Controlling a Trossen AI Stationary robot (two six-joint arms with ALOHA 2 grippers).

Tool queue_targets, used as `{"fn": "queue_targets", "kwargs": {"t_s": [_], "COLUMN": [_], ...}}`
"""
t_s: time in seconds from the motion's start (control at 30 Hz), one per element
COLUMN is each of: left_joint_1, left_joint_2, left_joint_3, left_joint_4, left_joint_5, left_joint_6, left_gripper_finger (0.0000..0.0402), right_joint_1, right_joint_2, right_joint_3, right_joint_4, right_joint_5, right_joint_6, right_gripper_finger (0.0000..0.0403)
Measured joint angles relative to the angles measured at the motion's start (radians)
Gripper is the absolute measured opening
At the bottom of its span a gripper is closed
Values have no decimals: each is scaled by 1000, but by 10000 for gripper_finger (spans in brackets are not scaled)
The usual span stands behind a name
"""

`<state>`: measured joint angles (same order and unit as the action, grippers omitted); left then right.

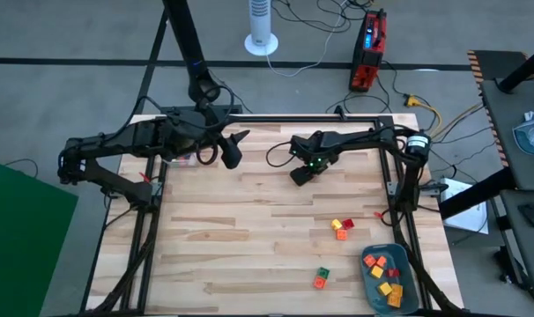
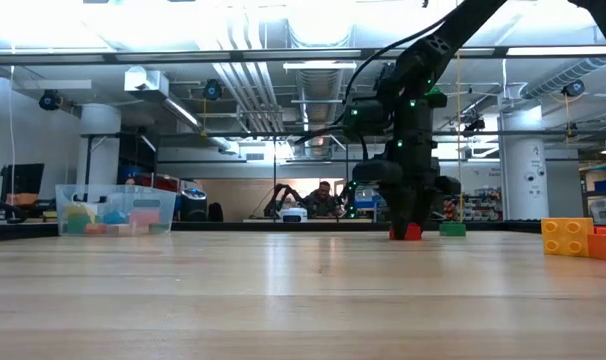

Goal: Sort blocks by size
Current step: Put the red square game piece into the blue bin

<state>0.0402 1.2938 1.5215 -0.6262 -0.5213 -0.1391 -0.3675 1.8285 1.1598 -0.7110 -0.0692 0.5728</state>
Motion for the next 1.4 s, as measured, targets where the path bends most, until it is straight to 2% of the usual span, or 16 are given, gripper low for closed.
{"fn": "queue_targets", "kwargs": {"t_s": [0.13,0.27,0.4,0.57,0.77,0.9,1.1,1.27,1.4], "left_joint_1": [0,1,1,1,1,1,1,1,1], "left_joint_2": [3,6,10,14,16,16,16,29,46], "left_joint_3": [0,0,0,0,0,0,0,0,0], "left_joint_4": [-3,-3,-3,-2,2,2,1,0,-1], "left_joint_5": [0,-1,-2,-3,-16,-19,-20,-20,-20], "left_joint_6": [41,116,164,216,269,269,249,218,217], "left_gripper_finger": [196,196,196,196,196,196,196,196,196], "right_joint_1": [5,41,125,315,661,891,1164,1294,1319], "right_joint_2": [-70,-216,-372,-544,-658,-691,-669,-611,-551], "right_joint_3": [2,32,49,49,34,9,-43,-101,-108], "right_joint_4": [-53,-182,-298,-411,-552,-550,-465,-340,-332], "right_joint_5": [-17,-25,-61,-141,-155,-151,-148,-101,-77], "right_joint_6": [0,-19,-38,-56,-167,-138,50,173,239], "right_gripper_finger": [132,132,132,132,132,132,132,139,189]}}
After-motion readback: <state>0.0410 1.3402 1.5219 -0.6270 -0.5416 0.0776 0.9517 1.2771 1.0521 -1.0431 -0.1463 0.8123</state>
